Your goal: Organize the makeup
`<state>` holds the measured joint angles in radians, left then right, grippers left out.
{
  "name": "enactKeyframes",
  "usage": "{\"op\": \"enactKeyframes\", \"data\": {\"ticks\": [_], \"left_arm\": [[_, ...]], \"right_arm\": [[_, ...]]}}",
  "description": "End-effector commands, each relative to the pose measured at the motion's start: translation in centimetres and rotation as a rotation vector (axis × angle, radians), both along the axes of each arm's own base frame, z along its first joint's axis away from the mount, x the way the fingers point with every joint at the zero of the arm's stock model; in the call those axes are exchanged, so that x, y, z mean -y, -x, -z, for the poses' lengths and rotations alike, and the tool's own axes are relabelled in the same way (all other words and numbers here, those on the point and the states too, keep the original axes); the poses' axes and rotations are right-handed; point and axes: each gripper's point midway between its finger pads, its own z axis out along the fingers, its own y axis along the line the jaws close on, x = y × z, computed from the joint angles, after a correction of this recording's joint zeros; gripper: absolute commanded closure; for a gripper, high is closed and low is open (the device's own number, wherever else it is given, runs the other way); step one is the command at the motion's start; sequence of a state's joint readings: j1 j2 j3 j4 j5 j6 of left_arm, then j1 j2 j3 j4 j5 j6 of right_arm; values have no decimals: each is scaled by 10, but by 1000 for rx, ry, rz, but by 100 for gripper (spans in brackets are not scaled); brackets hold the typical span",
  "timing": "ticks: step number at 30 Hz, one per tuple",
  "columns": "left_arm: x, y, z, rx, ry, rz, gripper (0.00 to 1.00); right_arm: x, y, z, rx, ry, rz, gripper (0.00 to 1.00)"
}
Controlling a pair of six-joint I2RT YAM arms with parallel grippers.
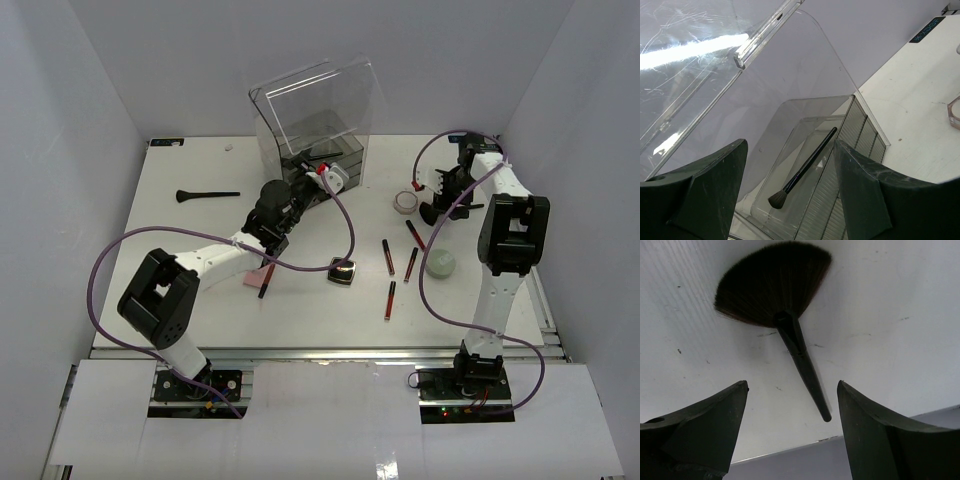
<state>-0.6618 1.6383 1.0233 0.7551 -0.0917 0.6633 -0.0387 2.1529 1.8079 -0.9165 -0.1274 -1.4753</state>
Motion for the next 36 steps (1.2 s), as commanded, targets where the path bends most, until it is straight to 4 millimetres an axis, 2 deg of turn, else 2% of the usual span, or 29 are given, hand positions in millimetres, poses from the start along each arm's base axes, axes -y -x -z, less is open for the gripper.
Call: {"op": "enactKeyframes", "data": {"ticks": [1,11,15,22,29,31,33,34,36], "left_arm": [[-15,7,-48,73,82,-8,20],[-14,6,-49,69,89,-3,20],[-15,7,-51,70,96,-2,20],[-16,8,-51,69,97,-3,20],[-17,10,-50,65,101,0,20],[-16,9,-50,65,102,0,20],[-16,9,-51,66,104,1,20],[-16,9,-52,67,106,1,20],[-16,9,-53,66,109,3,20]], "right_arm": [[5,-6,6,-37,52,-105,22],[-1,-19,24,-72,29,-119,29],[-3,-14,32,-113,16,-122,37],[-4,-7,38,-150,15,-136,43],[-8,1,47,-181,2,-138,55],[-8,1,47,-180,5,-138,64],[-7,1,47,-181,11,-129,85],[-6,1,48,-180,15,-124,91],[-5,-1,42,-151,17,-114,92]]}}
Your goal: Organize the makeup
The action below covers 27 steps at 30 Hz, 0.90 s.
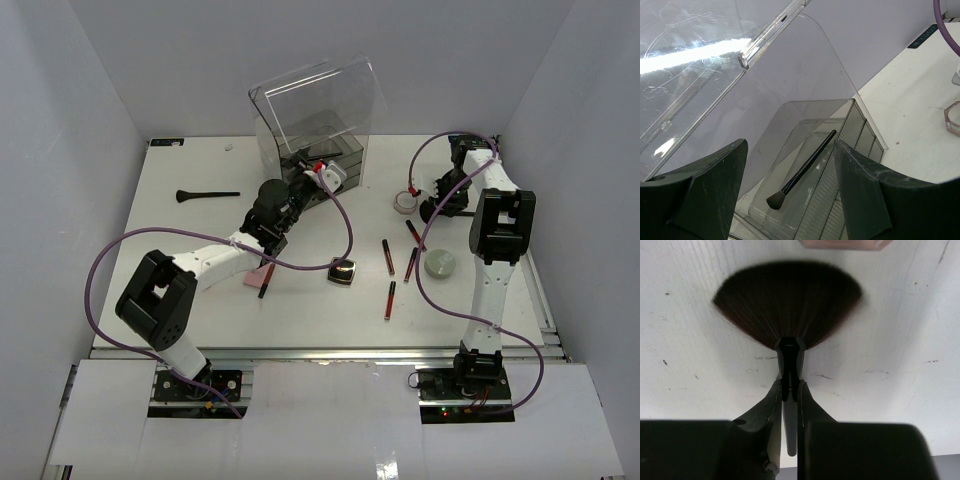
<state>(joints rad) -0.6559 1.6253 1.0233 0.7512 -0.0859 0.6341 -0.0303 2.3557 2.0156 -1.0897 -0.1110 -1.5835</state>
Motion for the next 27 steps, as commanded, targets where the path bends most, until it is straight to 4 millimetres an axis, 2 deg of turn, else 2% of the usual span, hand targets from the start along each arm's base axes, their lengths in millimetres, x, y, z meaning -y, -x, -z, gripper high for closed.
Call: {"op": "enactKeyframes", "data": {"ticks": [1,5,8,12,14,16,17,18,19,22,25,27], "left_arm": [[-14,8,-48,74,80,-5,20],[-14,9,-51,79,83,-5,20],[-14,8,-53,78,89,-4,20],[-13,8,-55,75,92,-1,20],[-13,8,-59,79,98,-1,20],[-13,8,-61,82,101,-2,20],[-13,8,-63,85,105,-2,20],[-13,8,-64,85,105,-3,20],[-14,8,-66,89,106,-3,20],[-13,8,-68,87,104,-2,20],[-13,8,-71,90,106,-2,20],[-14,8,-73,92,106,-4,20]], "right_arm": [[-4,1,0,16,-16,-1,92],[-8,-3,-22,79,-44,-1,92],[-16,-8,-49,140,-85,7,92],[-29,-9,-93,243,-135,21,92],[-42,1,-108,268,-166,2,92],[-73,14,-132,316,-194,-70,92],[-73,14,-132,317,-195,-72,92],[-91,27,-127,328,-209,-115,92],[-103,33,-139,356,-216,-147,92],[-161,58,-156,467,-255,-260,92],[-206,71,-174,577,-305,-334,92],[-225,72,-185,641,-326,-350,92]]}}
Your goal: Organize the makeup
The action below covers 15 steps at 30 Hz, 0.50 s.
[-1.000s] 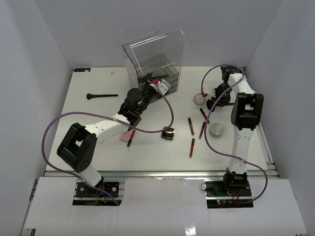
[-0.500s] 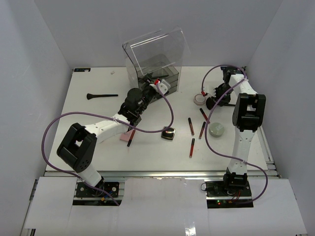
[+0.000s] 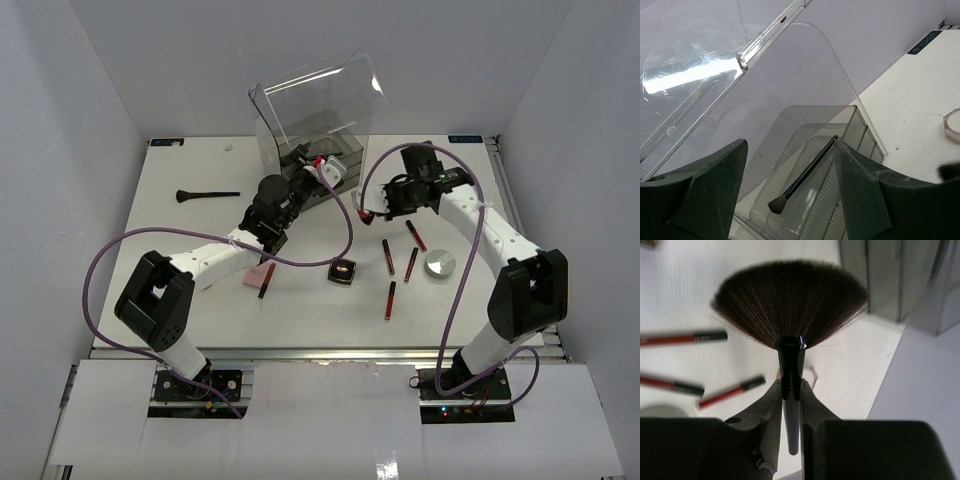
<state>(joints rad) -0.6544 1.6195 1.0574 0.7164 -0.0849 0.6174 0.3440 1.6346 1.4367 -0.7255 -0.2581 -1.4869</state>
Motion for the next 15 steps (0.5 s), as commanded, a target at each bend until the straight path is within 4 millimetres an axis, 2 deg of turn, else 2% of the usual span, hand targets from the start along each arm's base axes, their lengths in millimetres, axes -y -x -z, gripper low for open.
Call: {"op": "enactKeyframes", "data": {"ticks": [1,4,8,15], "left_arm": [[-15,10,-63,95,91,-6,20],[-15,10,-63,93,94,-4,20],[-15,10,-64,94,95,-6,20],[-16,11,-72,103,98,-5,20]], "right_arm": [[-48,-10,-36,202,-114,-30,92],[-63,-20,-47,301,-146,-8,92],[-71,-40,-64,450,-231,57,92],[-78,-48,-92,758,-351,57,92]]}}
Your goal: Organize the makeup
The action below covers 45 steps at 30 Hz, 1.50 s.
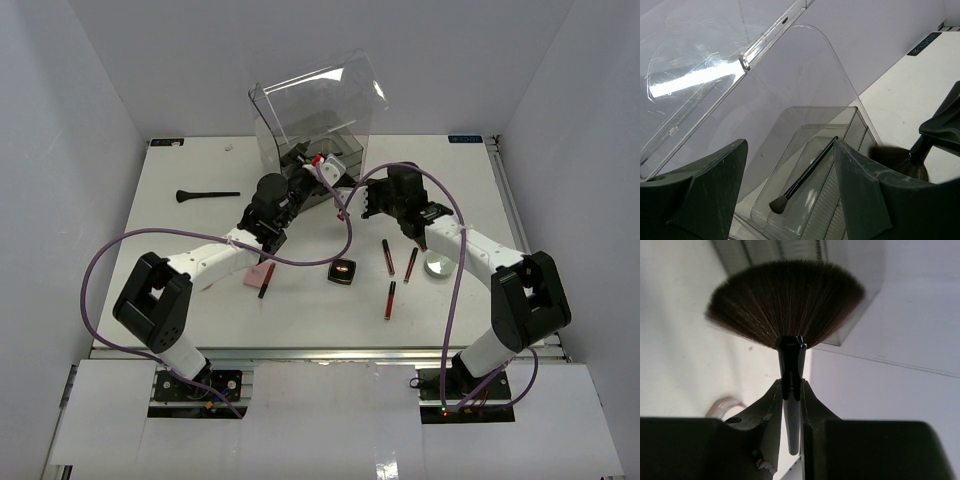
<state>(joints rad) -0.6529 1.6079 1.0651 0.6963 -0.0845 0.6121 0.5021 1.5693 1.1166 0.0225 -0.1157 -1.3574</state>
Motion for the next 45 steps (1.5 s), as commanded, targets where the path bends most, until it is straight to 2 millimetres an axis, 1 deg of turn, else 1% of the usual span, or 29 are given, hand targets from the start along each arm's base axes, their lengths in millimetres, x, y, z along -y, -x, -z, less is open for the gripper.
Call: {"op": "enactKeyframes", "data": {"ticks": [1,6,7,8,11,13,17,19,26,33,35,36,39,40,45], "left_arm": [[-15,11,-69,107,95,-6,20],[-16,12,-73,109,99,-5,20],[-17,12,-73,109,100,-7,20],[-17,12,-73,109,100,-7,20],[-18,12,-75,109,105,-9,20],[-18,12,-76,109,109,-8,20],[-17,12,-77,105,117,-4,20],[-17,12,-78,102,121,-4,20],[-18,11,-79,102,128,-7,20],[-20,11,-83,107,130,-11,20],[-21,11,-84,107,132,-12,20],[-21,11,-85,108,132,-10,20],[-21,12,-85,110,131,-9,20],[-21,12,-85,111,131,-8,20],[-20,10,-84,107,129,-4,20]], "right_arm": [[-13,-14,-71,362,-168,12,92],[-32,-16,-81,423,-194,-25,92],[-35,-16,-89,449,-212,-24,92],[-38,-17,-91,463,-216,-31,92],[-48,-14,-93,494,-236,-56,92],[-55,-11,-90,511,-233,-78,92],[-68,-5,-97,559,-270,-100,92],[-73,-7,-94,581,-260,-108,92],[-88,-23,-86,624,-210,-135,92],[-102,-30,-91,721,-198,-178,92],[-107,-36,-91,727,-199,-179,92],[-108,-39,-88,726,-196,-179,92],[-115,-46,-92,748,-199,-181,92],[-117,-48,-88,745,-197,-182,92],[-127,-67,-89,767,-198,-154,92]]}}
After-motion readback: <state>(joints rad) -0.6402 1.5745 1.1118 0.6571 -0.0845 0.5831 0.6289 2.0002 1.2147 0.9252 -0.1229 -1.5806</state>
